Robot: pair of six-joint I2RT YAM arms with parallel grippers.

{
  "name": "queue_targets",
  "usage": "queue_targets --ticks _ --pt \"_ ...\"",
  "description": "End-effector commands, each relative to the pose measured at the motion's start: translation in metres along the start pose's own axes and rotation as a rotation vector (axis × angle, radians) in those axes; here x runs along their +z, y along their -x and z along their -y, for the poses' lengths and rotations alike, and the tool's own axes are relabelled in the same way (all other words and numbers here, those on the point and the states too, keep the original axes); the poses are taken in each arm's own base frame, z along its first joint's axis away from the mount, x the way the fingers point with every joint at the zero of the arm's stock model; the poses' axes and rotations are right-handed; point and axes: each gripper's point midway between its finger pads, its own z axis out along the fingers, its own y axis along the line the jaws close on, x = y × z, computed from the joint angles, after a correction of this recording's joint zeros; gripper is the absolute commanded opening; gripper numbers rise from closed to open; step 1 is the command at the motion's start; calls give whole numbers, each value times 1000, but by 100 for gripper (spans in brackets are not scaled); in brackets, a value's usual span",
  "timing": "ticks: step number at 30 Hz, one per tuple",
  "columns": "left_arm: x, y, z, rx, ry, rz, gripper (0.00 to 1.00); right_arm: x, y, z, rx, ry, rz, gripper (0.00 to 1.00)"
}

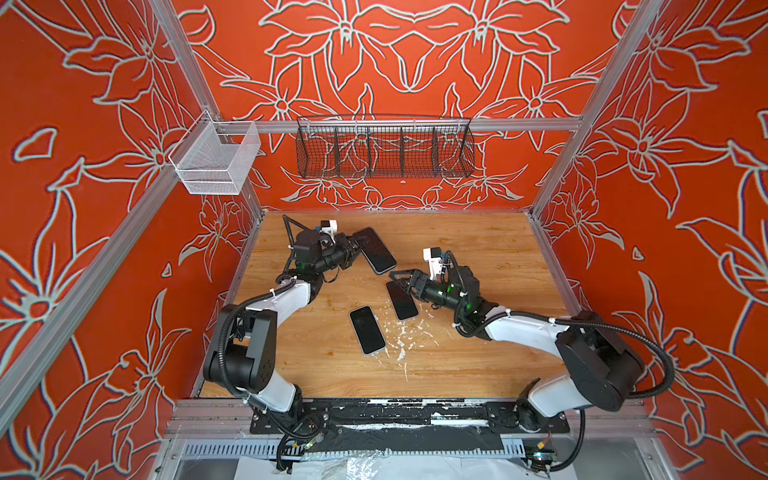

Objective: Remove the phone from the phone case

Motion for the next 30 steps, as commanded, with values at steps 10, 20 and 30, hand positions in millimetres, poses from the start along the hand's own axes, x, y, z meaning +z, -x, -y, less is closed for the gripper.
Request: queue_targets --ticks 10,20,30 --pt "-12 7 28 152 9 30 0 12 6 -11 -4 37 7 91" --pt "-18 10 32 187 42 54 0 19 5 -5 7 34 0 91" --pt "-14 8 32 149 -5 44 0 26 1 0 24 34 -26 89"
